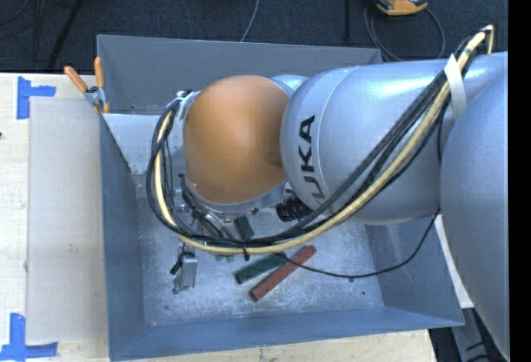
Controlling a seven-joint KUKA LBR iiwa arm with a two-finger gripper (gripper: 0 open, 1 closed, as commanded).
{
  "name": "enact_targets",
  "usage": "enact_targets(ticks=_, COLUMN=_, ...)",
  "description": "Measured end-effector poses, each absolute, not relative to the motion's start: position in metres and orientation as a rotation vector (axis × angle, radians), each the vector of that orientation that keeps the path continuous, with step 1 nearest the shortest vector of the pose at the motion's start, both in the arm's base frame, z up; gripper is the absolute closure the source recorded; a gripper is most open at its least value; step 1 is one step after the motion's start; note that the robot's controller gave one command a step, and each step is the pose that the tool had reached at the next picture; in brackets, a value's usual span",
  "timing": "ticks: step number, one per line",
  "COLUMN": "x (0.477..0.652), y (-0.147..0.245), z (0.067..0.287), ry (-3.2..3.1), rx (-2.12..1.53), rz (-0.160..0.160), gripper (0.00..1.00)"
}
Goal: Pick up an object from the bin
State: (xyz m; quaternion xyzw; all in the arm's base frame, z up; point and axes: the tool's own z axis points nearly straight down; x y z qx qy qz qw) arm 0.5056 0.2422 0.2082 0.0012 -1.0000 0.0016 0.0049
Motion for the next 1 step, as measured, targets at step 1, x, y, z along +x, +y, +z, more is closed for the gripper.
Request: enact_targets(ticks=1, x=0.6174, y=0.2038, z=0.1031, ry=-3.141, rx=-0.108, rz=0.003, gripper=0.00)
